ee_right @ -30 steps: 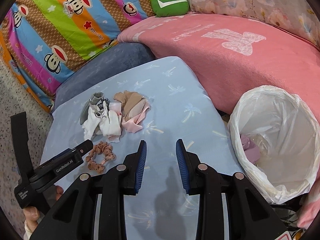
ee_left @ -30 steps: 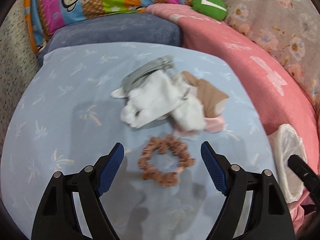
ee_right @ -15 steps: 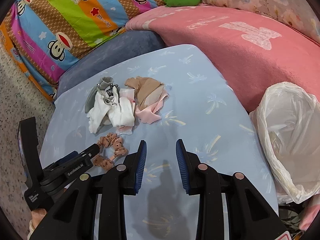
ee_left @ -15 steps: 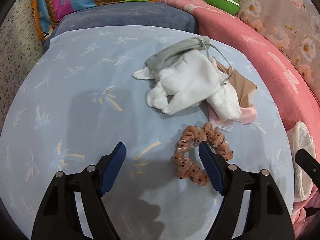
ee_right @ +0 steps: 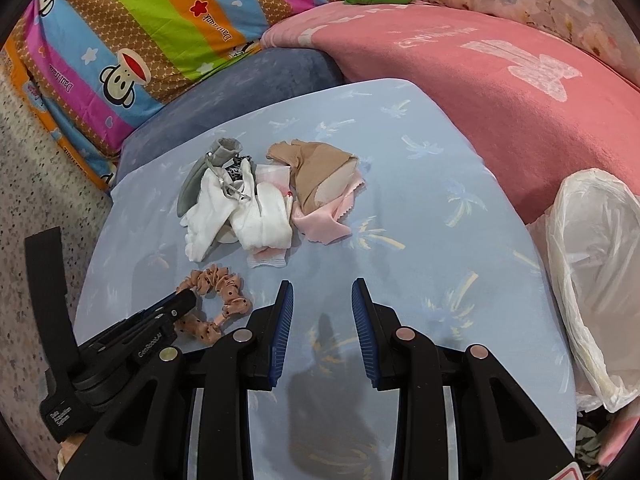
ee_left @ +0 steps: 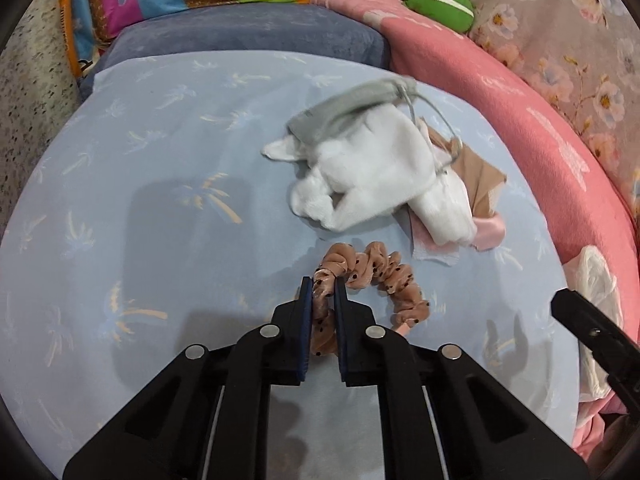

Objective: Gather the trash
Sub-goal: 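Grasp brown spotted scrunchie with left tool, then grasp grey sock with right tool while left tool holds scrunchie, then carry scrunchie with left tool while right tool carries grey sock to white bin, then open both tools over the white bin to drop scrunchie and sock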

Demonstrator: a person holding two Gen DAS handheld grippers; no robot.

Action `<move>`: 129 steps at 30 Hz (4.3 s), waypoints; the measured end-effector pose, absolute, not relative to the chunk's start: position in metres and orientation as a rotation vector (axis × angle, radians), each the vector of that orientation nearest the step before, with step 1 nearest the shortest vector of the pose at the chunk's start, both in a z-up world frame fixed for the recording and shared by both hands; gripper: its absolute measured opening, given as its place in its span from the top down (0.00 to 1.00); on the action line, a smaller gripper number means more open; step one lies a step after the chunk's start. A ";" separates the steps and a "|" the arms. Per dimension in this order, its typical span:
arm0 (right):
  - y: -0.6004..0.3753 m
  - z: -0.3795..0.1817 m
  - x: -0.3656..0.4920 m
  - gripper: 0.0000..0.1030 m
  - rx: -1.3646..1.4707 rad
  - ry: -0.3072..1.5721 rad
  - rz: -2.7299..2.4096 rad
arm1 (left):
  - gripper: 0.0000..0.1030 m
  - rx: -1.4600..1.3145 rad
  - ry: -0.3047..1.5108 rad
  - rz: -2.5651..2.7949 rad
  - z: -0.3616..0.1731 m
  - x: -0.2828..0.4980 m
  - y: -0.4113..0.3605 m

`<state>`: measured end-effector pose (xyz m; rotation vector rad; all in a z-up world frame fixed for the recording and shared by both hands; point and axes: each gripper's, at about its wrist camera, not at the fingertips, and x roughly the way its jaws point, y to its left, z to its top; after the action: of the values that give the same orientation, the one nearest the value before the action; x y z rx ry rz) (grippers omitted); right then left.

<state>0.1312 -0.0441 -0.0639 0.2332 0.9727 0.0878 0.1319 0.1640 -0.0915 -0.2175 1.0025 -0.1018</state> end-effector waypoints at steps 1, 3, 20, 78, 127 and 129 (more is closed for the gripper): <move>-0.041 -0.064 0.134 0.70 0.234 0.973 0.095 | 0.90 -0.226 0.997 -0.093 -0.089 0.131 0.167; -0.034 -0.063 0.140 0.70 0.237 0.974 0.115 | 0.90 -0.242 0.976 -0.078 -0.082 0.132 0.174; 0.027 -0.040 0.244 0.57 0.276 0.929 0.200 | 0.90 -0.258 0.820 -0.023 -0.026 0.177 0.221; -0.160 0.016 0.106 0.93 0.413 0.732 0.002 | 0.90 -0.097 0.776 -0.311 0.025 0.134 0.041; -0.328 -0.017 -0.002 0.88 0.395 0.746 -0.386 | 0.65 0.149 0.914 -0.625 -0.016 0.085 -0.175; -0.326 -0.017 -0.002 0.88 0.386 0.749 -0.387 | 0.45 0.141 0.910 -0.611 -0.016 0.086 -0.172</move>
<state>-0.0016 -0.3257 -0.0173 0.3858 0.7490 -0.3867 0.0856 -0.1723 -0.0163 0.1409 0.9100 -0.6114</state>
